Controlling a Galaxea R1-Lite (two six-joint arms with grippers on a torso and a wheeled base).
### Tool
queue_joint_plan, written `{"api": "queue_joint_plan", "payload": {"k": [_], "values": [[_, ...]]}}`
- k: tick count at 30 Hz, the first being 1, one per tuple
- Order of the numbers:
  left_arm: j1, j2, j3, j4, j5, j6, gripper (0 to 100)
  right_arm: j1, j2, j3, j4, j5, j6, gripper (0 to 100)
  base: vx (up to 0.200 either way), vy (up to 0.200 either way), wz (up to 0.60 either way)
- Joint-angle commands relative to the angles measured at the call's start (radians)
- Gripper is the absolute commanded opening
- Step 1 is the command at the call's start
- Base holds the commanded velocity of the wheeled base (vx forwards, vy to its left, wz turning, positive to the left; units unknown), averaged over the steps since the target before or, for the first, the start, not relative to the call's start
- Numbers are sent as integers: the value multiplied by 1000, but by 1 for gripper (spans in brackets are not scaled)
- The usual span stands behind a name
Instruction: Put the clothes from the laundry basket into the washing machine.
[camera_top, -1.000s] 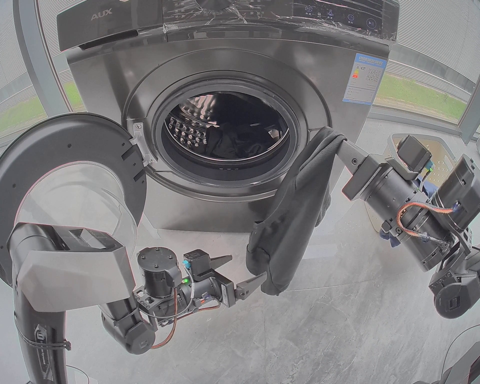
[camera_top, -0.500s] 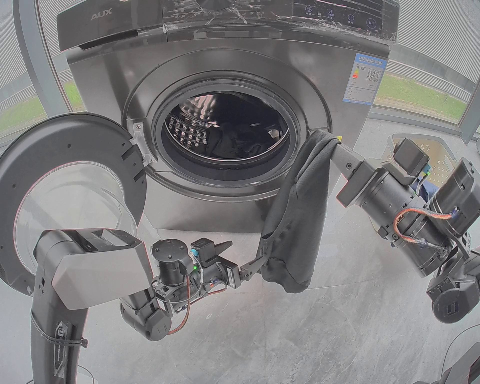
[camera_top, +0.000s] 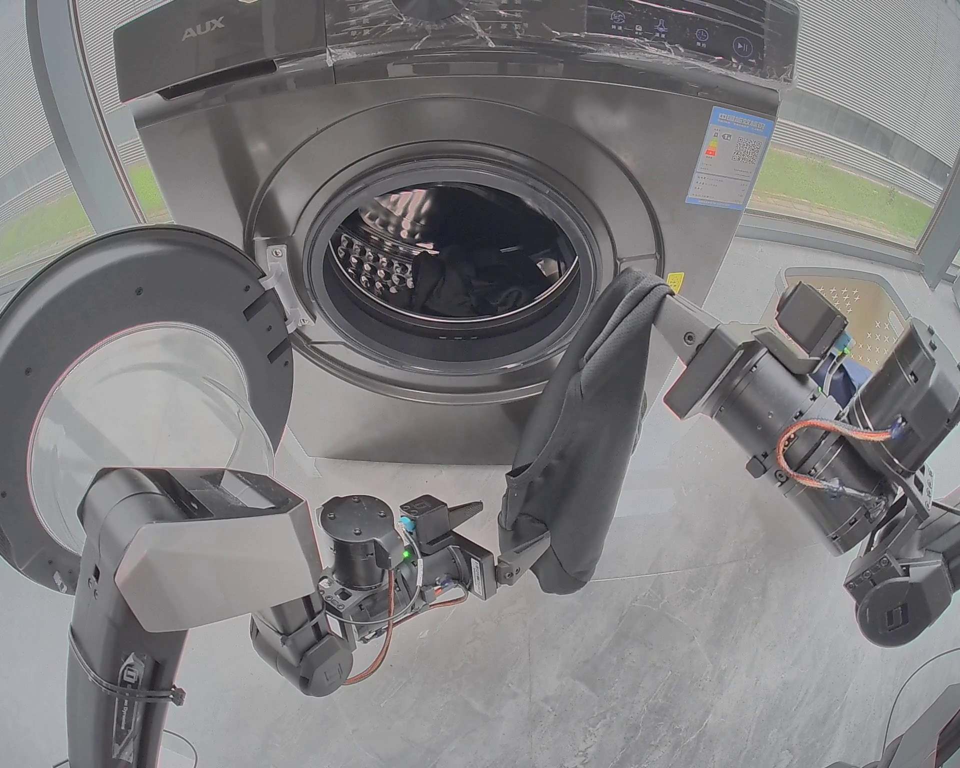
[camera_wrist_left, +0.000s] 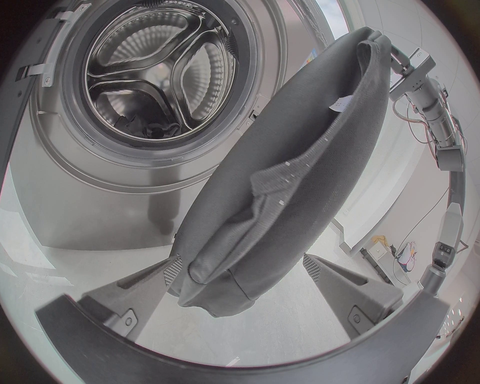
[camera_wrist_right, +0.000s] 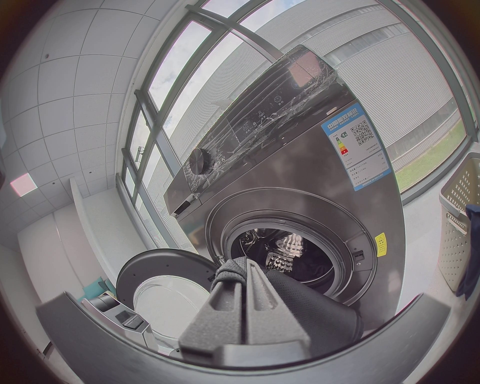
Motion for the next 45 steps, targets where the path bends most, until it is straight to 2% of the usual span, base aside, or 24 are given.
{"api": "queue_joint_plan", "payload": {"k": [1, 6, 9, 14, 15, 21, 26, 30, 32, 36, 40, 45], "values": [[-4, 0, -9, 1, 0, 2, 100, 1, 10, -2, -2, 0, -1, 0, 0, 0, 0], [-8, 89, -106, 1, 11, 5, 100, 6, 8, 3, -2, -1, 0, 0, 0, 0, 0], [-2, 127, -157, 1, 29, 27, 100, 6, 8, 4, -2, 0, 0, 0, 0, 0, 0], [1, 141, -218, 2, 44, 23, 100, 7, 10, 6, -2, 0, 0, 0, 0, 0, 0], [-2, 141, -224, 2, 44, 23, 0, 7, 10, 6, -2, 0, 0, 0, 0, 0, 0], [-8, 144, -250, 2, 46, 23, 0, 6, 10, 7, -2, 0, 0, 0, 0, 0, 0], [15, 64, -207, 1, 58, 23, 0, -8, 11, 12, -2, 0, 0, 0, 0, 0, 0], [30, -71, -89, -1, 95, 25, 0, -37, 25, 18, -2, 0, 0, 0, 0, 0, 0], [47, -188, 18, -1, 109, 27, 0, -56, 34, 20, -2, 0, -1, 0, 0, 0, 0], [71, -379, 176, 1, 110, 23, 0, -68, 34, 16, -2, 2, -1, 0, 0, 0, 0], [84, -516, 311, 1, 106, 33, 0, -70, 26, 20, 0, 2, -1, 0, 0, 0, 0], [99, -668, 385, 2, 106, 23, 0, -80, 23, 35, -2, 5, -1, 0, 0, 0, 0]]}}
